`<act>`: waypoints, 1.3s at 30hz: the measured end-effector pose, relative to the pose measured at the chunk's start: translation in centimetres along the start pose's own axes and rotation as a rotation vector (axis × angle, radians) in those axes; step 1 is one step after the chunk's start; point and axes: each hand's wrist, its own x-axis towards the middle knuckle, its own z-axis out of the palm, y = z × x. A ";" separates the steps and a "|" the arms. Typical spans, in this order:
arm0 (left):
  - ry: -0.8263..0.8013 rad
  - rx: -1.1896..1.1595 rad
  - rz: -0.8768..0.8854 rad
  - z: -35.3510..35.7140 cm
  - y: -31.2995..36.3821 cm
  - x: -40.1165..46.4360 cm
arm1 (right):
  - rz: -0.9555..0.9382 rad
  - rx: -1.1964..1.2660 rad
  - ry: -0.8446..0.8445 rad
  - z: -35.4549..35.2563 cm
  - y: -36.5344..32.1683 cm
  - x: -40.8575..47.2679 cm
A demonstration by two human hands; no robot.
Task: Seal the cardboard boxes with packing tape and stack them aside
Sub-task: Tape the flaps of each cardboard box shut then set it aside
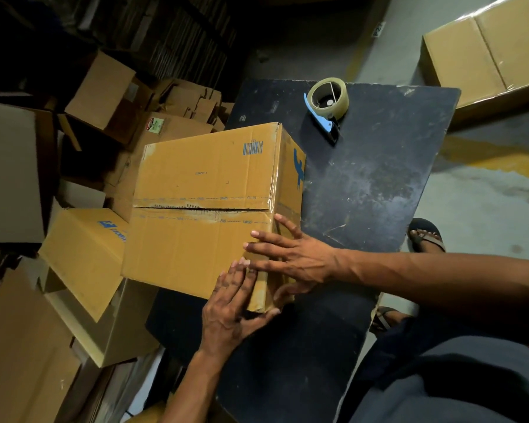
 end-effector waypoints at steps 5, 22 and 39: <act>0.060 -0.066 -0.155 1.0 1.8 0.0 | -0.106 -0.003 -0.038 -0.9 1.8 -0.7; 0.125 -0.317 -0.458 0.6 3.6 1.0 | 0.068 0.039 0.103 2.2 -1.0 -0.4; -0.118 0.052 0.049 -0.9 -1.0 -0.5 | 0.148 0.165 0.200 1.3 -1.6 -0.5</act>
